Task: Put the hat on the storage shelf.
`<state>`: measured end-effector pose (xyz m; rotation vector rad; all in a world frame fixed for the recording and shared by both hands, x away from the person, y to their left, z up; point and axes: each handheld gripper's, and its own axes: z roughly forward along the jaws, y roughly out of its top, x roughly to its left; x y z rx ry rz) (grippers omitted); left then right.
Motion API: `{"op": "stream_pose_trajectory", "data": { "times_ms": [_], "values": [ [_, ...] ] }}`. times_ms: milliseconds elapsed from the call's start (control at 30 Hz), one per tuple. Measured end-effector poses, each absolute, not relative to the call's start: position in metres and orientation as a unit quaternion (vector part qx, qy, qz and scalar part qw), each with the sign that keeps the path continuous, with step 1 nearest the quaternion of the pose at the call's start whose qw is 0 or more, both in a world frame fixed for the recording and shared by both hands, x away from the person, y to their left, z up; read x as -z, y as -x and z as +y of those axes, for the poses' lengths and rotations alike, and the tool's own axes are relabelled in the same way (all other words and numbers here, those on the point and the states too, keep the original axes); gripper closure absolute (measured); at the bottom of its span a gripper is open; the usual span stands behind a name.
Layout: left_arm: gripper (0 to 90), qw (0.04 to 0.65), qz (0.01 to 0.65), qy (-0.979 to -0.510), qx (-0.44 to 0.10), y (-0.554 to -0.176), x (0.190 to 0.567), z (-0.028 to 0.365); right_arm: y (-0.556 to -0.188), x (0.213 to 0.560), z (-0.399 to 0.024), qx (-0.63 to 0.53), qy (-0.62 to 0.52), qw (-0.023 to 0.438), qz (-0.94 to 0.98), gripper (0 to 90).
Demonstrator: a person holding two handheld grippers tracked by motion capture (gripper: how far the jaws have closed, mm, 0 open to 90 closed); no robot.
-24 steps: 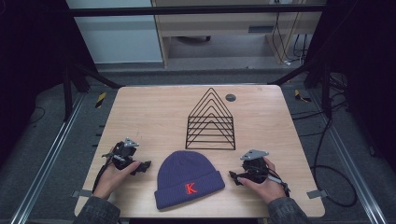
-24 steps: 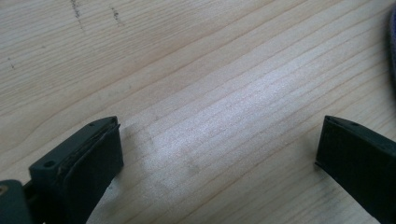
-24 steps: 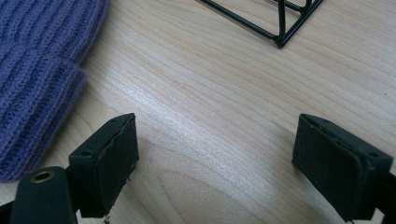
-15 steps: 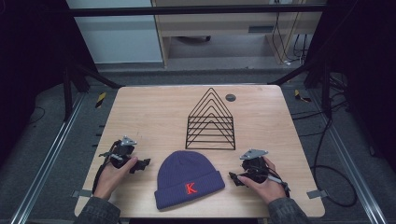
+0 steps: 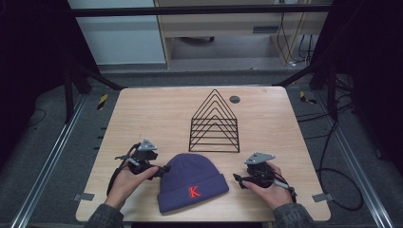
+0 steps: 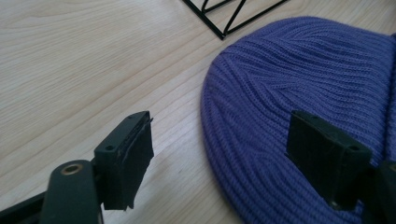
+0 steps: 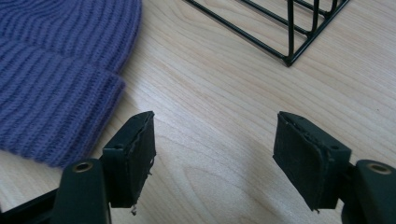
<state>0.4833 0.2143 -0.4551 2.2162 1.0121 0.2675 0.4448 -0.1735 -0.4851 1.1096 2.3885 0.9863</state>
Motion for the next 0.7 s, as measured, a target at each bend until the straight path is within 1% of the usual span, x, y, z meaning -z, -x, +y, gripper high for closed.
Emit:
{"op": "stream_pose_trajectory", "data": {
  "times_ms": [33,200,433,533,667,700],
  "values": [
    [23.6,0.320,0.384,-0.860,-0.104,-0.487,0.456,0.205,-0.444,0.485,-0.173,-0.347,-0.387,0.165,0.838,30.5],
    [30.5,0.276,0.372,-0.881,-0.099,-0.502,0.462,0.185,-0.441,0.483,-0.171,-0.347,-0.384,0.168,0.839,30.7],
    [40.2,0.255,0.373,-0.889,-0.079,-0.512,0.469,0.177,-0.440,0.483,-0.171,-0.347,-0.381,0.168,0.840,30.3],
    [45.7,0.251,0.371,-0.892,-0.068,-0.514,0.471,0.176,-0.440,0.482,-0.170,-0.348,-0.379,0.167,0.841,30.1],
    [62.2,0.256,0.368,-0.892,-0.060,-0.513,0.471,0.175,-0.439,0.481,-0.170,-0.350,-0.379,0.172,0.839,30.0],
    [64.4,0.255,0.368,-0.892,-0.059,-0.512,0.472,0.174,-0.439,0.481,-0.170,-0.352,-0.379,0.172,0.839,29.9]
  ]
}}
